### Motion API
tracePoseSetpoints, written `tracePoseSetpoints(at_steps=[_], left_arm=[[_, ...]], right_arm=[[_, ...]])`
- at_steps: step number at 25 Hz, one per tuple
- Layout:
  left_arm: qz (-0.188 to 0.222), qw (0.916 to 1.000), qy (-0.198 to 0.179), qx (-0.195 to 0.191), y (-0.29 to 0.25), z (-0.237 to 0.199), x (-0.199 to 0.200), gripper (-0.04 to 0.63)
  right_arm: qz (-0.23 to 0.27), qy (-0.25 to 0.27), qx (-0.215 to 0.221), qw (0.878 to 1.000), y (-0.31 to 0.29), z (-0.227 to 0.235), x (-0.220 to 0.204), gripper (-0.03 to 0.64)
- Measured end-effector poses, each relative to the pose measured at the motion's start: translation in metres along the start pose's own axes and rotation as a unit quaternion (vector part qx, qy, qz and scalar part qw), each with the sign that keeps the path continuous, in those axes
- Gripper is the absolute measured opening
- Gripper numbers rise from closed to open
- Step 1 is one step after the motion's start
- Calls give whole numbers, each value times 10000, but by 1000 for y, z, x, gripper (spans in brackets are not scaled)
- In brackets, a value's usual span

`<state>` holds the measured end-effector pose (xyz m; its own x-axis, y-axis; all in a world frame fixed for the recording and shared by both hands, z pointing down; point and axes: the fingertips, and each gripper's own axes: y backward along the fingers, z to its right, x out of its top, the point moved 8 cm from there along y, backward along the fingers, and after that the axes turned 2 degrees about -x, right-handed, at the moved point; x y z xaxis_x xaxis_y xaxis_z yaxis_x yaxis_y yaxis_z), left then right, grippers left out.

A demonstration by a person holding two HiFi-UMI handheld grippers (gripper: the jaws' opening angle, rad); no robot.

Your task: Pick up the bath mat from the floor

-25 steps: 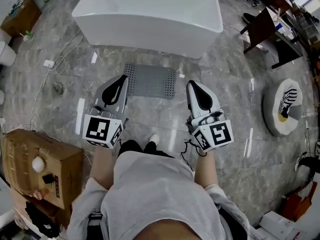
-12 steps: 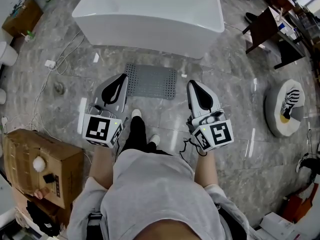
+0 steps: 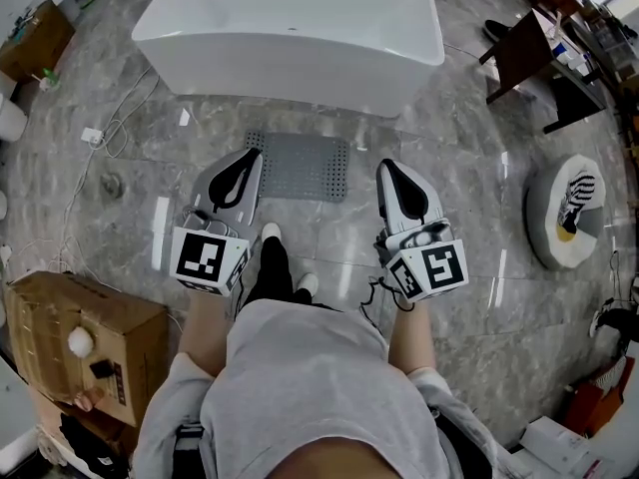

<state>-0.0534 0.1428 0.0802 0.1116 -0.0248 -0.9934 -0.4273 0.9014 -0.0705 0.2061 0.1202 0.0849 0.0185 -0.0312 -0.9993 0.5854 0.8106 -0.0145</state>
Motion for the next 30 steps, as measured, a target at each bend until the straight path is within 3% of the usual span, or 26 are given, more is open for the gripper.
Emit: tracePoseSetpoints(at_steps=[30], left_arm=[[-168,9990,5,-406,-118,-162,-16,2]], right_arm=[[-160,-109,-540,9984,-171,15,-6,-3]])
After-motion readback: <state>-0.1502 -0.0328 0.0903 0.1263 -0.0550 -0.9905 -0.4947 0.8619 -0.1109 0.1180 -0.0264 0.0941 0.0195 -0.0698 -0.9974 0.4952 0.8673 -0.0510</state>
